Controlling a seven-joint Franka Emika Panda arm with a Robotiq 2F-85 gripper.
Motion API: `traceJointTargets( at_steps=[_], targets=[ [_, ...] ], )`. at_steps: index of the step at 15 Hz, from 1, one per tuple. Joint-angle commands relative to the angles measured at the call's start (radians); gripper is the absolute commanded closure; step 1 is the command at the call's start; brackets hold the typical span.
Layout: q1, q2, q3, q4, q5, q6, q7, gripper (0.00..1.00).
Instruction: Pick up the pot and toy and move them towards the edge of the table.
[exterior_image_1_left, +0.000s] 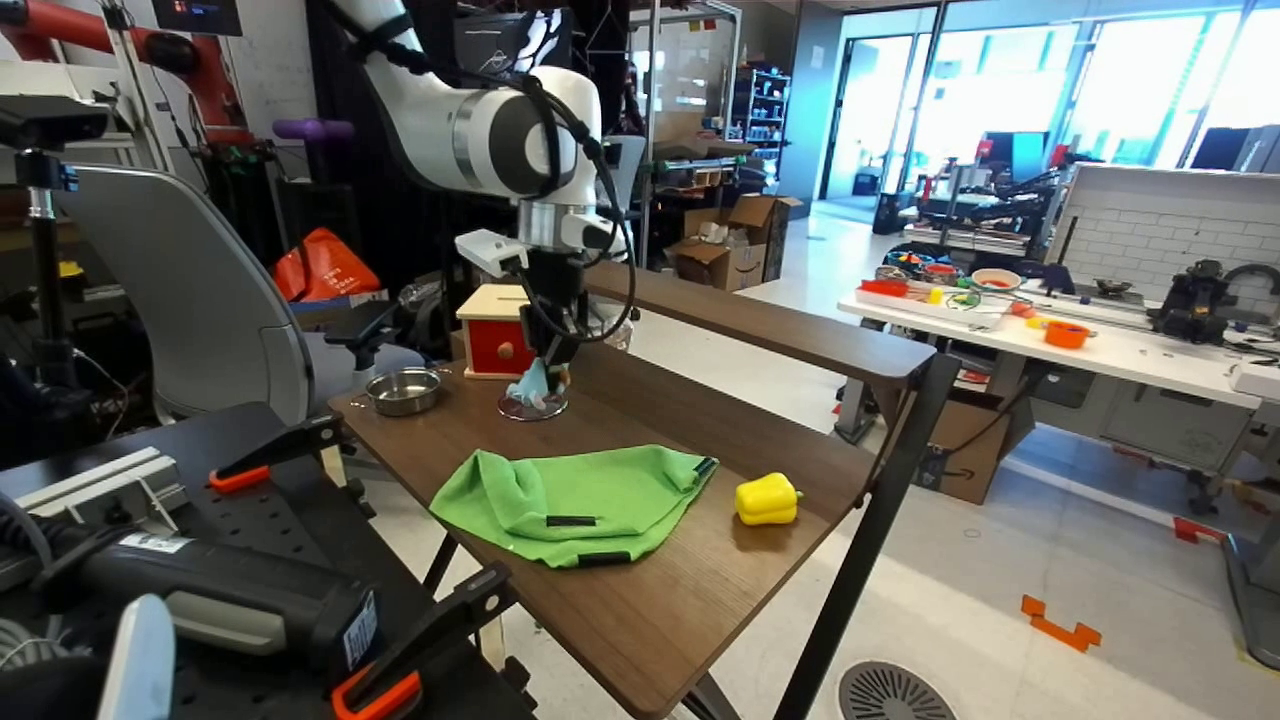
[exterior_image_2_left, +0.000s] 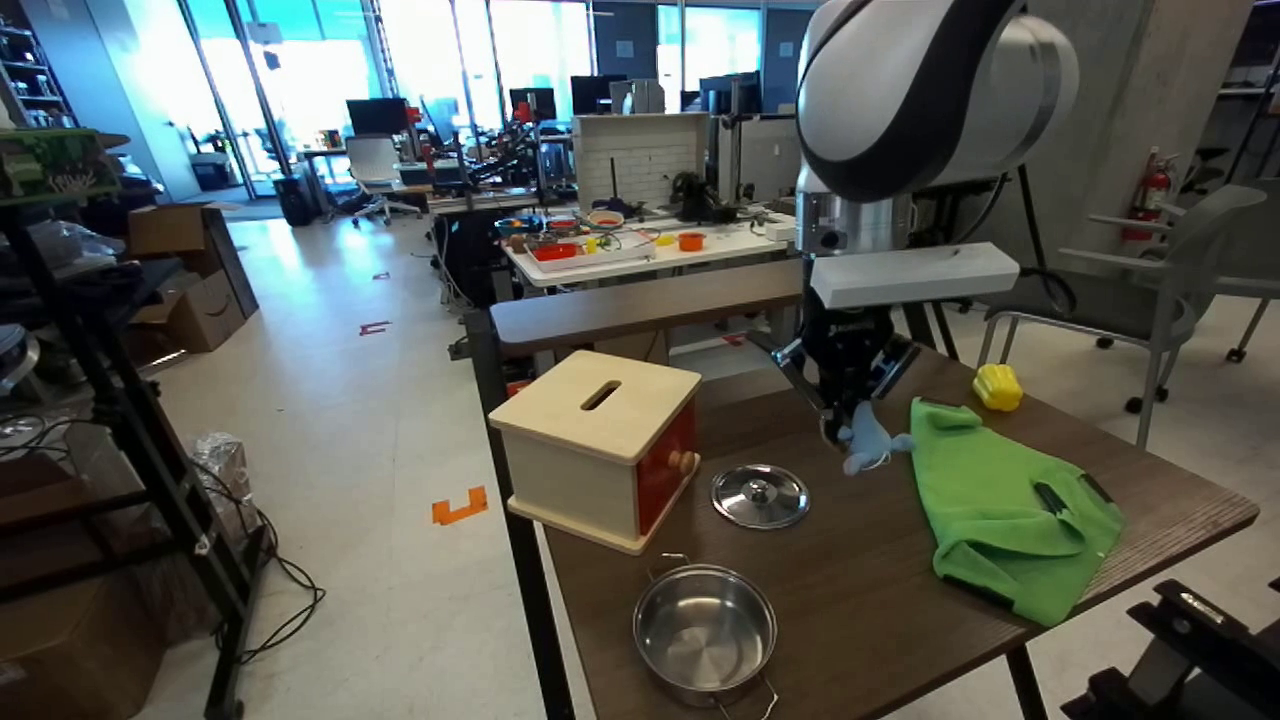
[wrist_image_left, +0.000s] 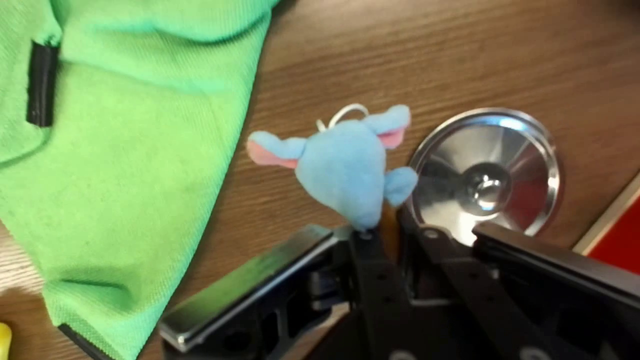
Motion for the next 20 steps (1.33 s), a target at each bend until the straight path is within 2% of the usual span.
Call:
traceJointTargets(
  at_steps=[1,6,20],
  targets=[
    [0.030,-0.158,0.016,-0.211,-0.040,-0.029,-0.043,0.97],
    [0.033,-0.171,0.062,-0.276,-0.053,-0.077,-0.082,0.97],
    [0.072,-0.017,0.048,-0.200,-0.089,-0.088,-0.044,0.97]
  ],
)
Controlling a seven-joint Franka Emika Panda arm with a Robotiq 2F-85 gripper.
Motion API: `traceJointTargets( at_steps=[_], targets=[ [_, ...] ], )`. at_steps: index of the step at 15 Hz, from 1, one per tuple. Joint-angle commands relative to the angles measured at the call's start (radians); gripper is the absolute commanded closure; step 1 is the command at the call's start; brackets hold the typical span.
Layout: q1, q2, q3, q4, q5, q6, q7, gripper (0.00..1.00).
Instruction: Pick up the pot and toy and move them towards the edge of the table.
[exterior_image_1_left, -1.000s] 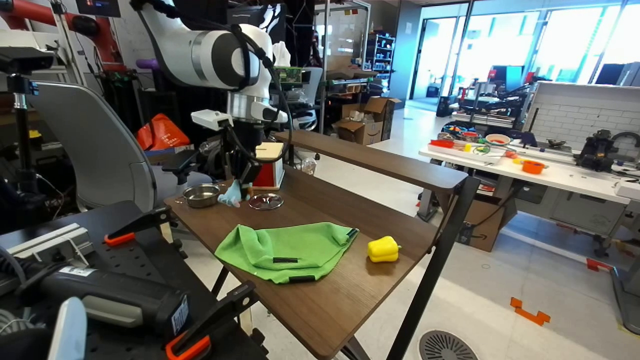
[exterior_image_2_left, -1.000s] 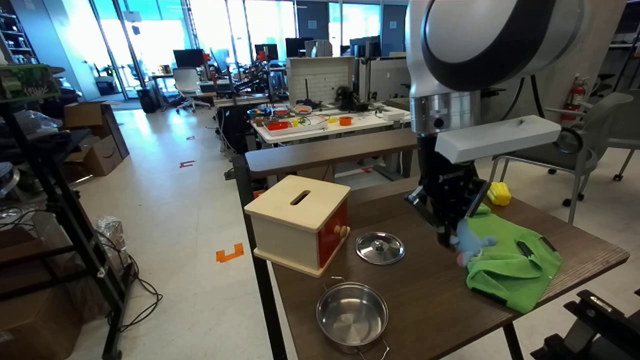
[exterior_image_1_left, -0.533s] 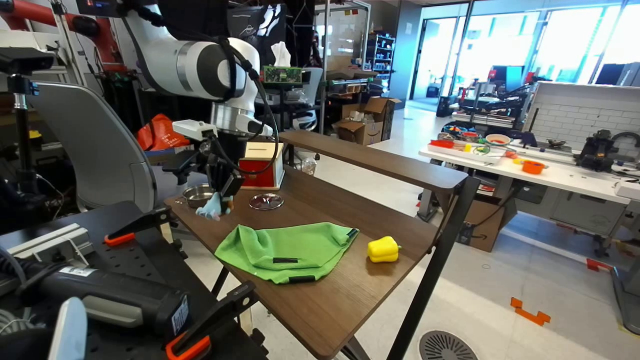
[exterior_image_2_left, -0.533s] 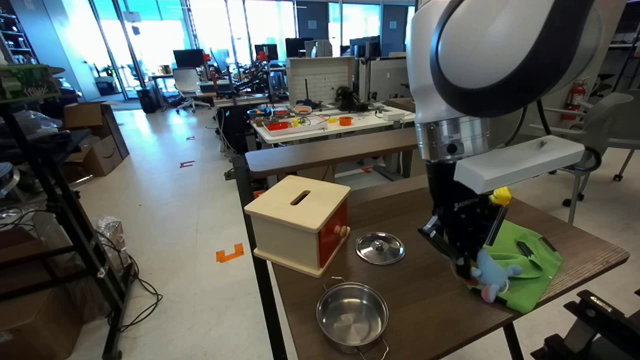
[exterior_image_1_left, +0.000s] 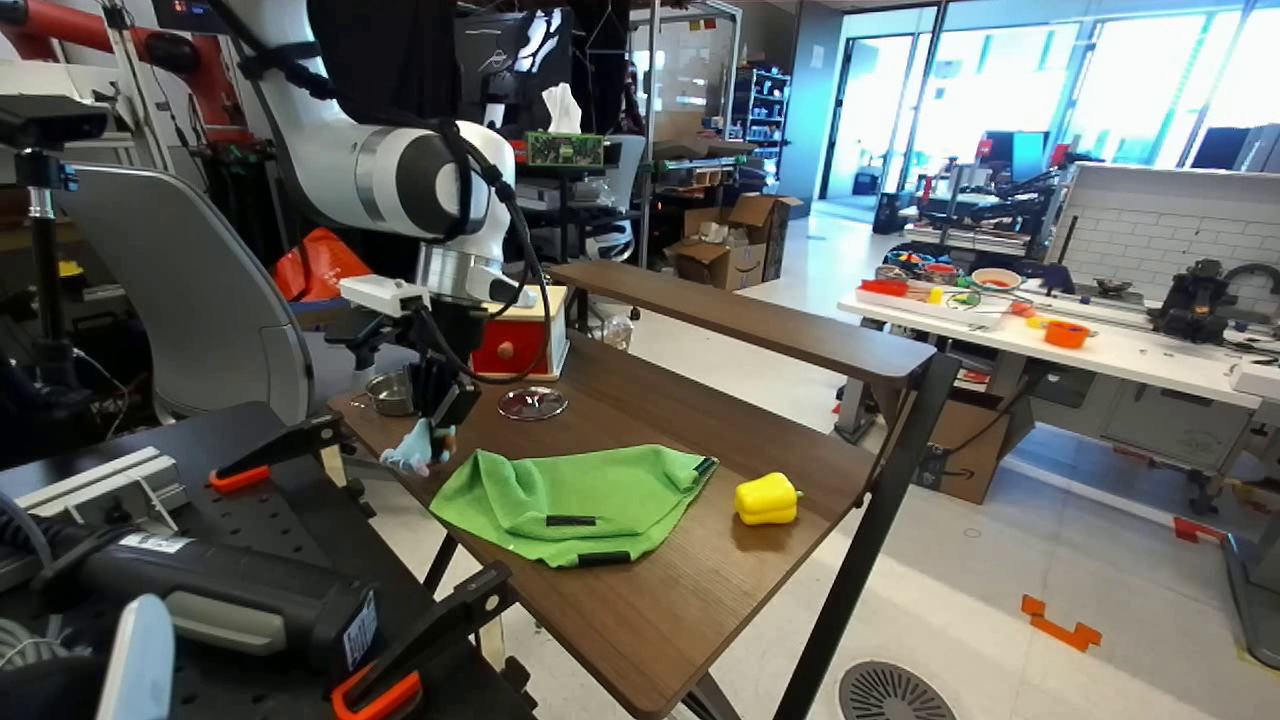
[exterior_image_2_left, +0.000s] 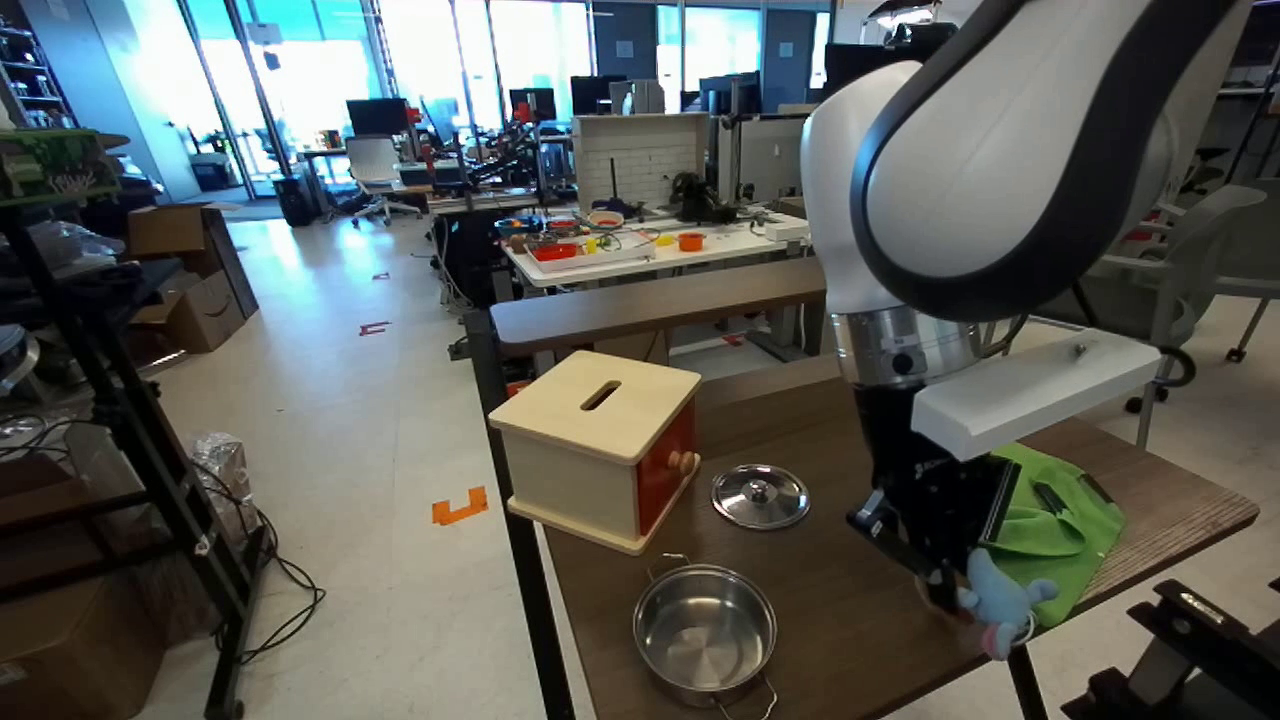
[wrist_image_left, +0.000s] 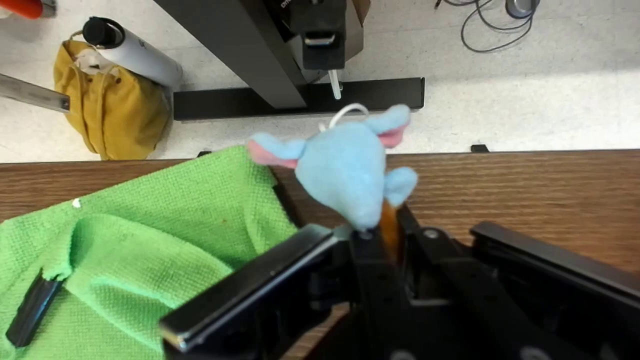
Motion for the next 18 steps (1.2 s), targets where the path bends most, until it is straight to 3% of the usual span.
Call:
traceJointTargets(
  at_steps=[1,2,11,14,18],
  targets=[
    [0.028,0.032,-0.017,0.043,-0.021,-0.014,0.028,0.64],
    [0.027,0.034,-0.015,0.049,-0.018,-0.024,0.026,0.63],
    [0.029,-0.082,0.011,0.012,0.001,-0.001,0.024,0.01],
    [0.003,-0.167,0.044,-0.048,0.016,0.018,-0.022,0.00],
    [0.018,-0.130,0.031,0.001,-0.001,-0.001,0.007,0.00]
  ],
)
